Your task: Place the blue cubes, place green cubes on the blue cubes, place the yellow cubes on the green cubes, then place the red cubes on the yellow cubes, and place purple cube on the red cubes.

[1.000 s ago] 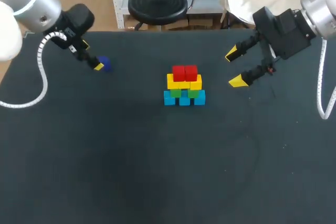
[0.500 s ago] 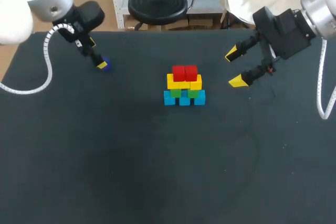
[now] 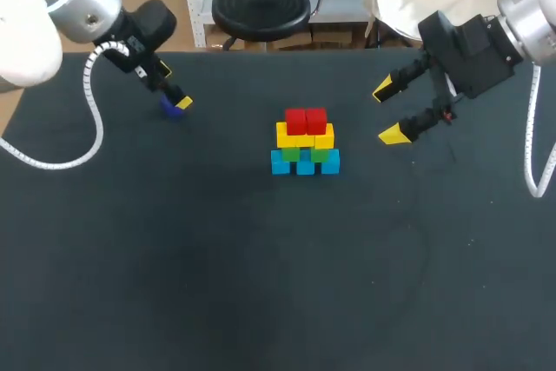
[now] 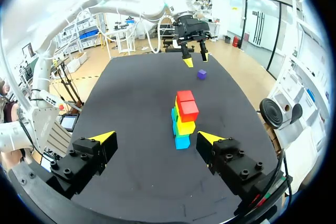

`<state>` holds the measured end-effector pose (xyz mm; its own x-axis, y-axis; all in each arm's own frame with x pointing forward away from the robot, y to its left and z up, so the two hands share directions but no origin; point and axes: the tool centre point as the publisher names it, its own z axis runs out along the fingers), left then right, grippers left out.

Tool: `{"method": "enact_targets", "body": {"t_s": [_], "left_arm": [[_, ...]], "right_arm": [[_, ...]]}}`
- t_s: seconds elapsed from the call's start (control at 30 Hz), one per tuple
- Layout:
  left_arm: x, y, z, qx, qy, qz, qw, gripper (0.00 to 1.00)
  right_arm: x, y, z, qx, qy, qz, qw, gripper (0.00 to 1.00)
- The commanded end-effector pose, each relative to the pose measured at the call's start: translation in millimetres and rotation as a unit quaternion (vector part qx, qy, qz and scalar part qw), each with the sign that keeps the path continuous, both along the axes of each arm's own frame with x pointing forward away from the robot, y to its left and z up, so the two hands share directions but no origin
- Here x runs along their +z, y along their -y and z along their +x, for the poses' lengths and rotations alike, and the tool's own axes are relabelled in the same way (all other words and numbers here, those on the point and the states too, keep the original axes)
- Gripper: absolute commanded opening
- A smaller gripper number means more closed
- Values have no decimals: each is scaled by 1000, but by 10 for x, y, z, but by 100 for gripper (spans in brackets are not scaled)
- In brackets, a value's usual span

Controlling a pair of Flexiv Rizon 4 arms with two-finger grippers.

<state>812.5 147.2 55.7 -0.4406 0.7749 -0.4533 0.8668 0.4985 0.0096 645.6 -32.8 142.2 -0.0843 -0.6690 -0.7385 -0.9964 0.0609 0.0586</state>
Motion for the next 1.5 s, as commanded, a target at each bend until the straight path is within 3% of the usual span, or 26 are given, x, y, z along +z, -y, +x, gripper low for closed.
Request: {"method": "enact_targets", "body": {"t_s": [0.03,0.1,0.17,0.23,0.37,0.5,0.83,0.9,1.5], "left_arm": [[-92,-83,-31,12,1,20,1000,100],[-221,-180,-15,16,-4,32,999,100],[-341,-302,-2,35,-27,14,999,100],[-401,-360,-20,43,-36,18,998,100],[-354,-318,-71,35,-24,13,999,100],[-357,-291,2,26,-15,0,1000,100],[-474,-213,153,19,-9,18,1000,100],[-537,-210,191,23,-22,13,999,100],[-596,-235,370,27,-24,28,999,100]], "right_arm": [[-3,4,-4,0,1,1,1000,100],[-3,4,-4,0,1,1,1000,100],[-3,4,-4,0,1,1,1000,100],[-3,4,-4,0,1,1,1000,100],[-3,4,-4,0,1,1,1000,100],[-3,4,-4,0,1,1,1000,100],[-3,4,-4,0,1,1,1000,100],[-3,4,-4,0,1,1,1000,100],[-3,4,-4,0,1,1,1000,100]]}}
